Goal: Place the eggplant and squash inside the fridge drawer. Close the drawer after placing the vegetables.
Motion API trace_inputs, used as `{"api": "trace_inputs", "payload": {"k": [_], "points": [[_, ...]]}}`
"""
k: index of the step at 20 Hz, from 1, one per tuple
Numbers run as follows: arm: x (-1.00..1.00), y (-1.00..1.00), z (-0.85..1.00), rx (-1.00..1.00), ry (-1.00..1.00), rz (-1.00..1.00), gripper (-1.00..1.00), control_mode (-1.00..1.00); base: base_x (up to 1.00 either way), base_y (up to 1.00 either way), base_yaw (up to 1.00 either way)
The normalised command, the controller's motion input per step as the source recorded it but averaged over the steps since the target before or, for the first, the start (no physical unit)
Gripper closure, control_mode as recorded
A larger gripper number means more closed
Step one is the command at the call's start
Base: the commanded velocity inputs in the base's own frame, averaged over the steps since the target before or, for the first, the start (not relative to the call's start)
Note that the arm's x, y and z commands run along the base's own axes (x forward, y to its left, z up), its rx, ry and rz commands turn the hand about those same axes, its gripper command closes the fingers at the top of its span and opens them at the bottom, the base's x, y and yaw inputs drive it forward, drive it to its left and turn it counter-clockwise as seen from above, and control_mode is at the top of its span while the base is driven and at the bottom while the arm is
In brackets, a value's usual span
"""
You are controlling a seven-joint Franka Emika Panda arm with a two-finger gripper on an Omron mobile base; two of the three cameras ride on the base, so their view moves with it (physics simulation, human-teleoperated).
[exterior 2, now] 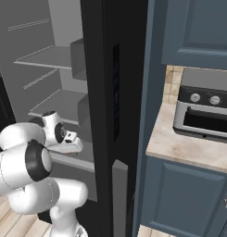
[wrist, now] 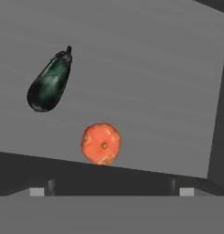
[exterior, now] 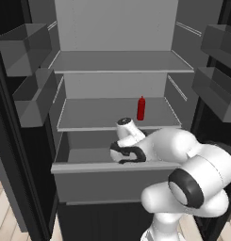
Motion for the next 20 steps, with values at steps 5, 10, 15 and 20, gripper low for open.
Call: {"api": "trace_inputs", "payload": {"k": [5, 10, 15, 20], "points": [[-0.1, 0.33, 1.0, -0.08, -0.05, 0.0, -1.0, -1.0, 0.0, 0.0, 0.0], [-0.15, 0.39, 1.0, -0.08, -0.01, 0.0, -1.0, -1.0, 0.0, 0.0, 0.0], [-0.84, 0.22, 0.95, -0.03, 0.0, 0.0, -1.0, -1.0, 0.0, 0.0, 0.0], [-1.0, 0.25, 0.42, 0.0, 0.0, 0.03, -1.0, -1.0, 0.0, 0.0, 0.0]]}}
